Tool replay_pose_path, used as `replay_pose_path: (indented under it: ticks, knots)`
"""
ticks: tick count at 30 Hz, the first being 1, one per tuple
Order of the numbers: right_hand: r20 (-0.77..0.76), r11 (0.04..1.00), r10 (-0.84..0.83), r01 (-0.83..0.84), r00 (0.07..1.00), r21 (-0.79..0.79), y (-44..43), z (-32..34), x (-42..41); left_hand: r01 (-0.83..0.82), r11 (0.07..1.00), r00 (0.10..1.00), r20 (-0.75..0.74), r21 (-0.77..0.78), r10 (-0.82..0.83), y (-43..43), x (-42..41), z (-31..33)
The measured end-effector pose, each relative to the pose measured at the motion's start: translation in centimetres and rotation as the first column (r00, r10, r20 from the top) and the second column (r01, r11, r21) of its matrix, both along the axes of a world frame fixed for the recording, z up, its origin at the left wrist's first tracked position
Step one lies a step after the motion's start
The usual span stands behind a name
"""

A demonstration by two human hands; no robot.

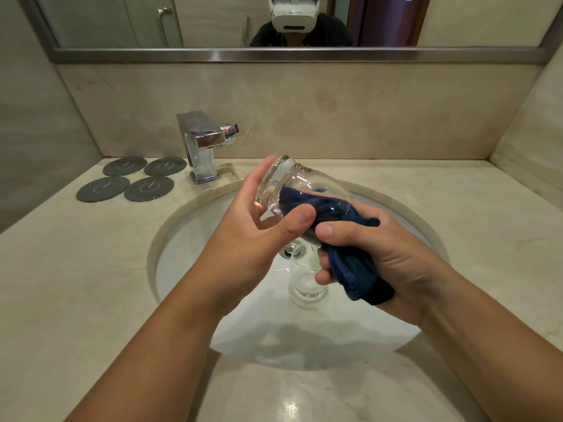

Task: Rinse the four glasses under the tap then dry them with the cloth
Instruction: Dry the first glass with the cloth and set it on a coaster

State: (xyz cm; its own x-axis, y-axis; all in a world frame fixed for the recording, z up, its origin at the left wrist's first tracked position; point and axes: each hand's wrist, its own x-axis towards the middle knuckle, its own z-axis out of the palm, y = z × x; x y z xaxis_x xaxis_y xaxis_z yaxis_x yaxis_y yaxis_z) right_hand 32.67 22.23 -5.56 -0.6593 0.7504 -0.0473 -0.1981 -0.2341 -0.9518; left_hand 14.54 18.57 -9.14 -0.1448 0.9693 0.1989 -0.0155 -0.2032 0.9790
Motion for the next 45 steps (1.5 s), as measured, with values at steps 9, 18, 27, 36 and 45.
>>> replay_pose_path:
  ticks: [9,18,27,36,45]
  knots:
    - [0.15,0.98,0.0,-0.03,0.989,0.196,-0.1,-0.1,0.4,-0.01,0.999,0.998,-0.056,0.039,0.013,-0.2,-0.1,0.2]
    - [0.022,0.983,0.171,-0.169,0.985,-0.077,0.6,-0.1,1.2,0.134,0.991,0.989,-0.063,0.009,-0.133,-0.5,-0.8,0.4]
    - [-0.128,0.957,0.221,-0.241,0.967,-0.163,0.7,-0.7,1.2,0.19,0.982,0.982,-0.011,0.005,-0.19,-0.8,-0.6,0.6]
    - [0.027,0.988,0.15,-0.149,0.988,-0.03,0.4,-0.3,0.8,0.067,0.997,0.996,-0.054,-0.037,-0.069,-0.3,-0.3,0.5]
    - [0.02,0.999,0.039,-0.039,0.999,0.0,0.1,-0.3,0.3,0.109,0.993,0.994,-0.027,-0.037,-0.11,-0.7,0.1,0.7]
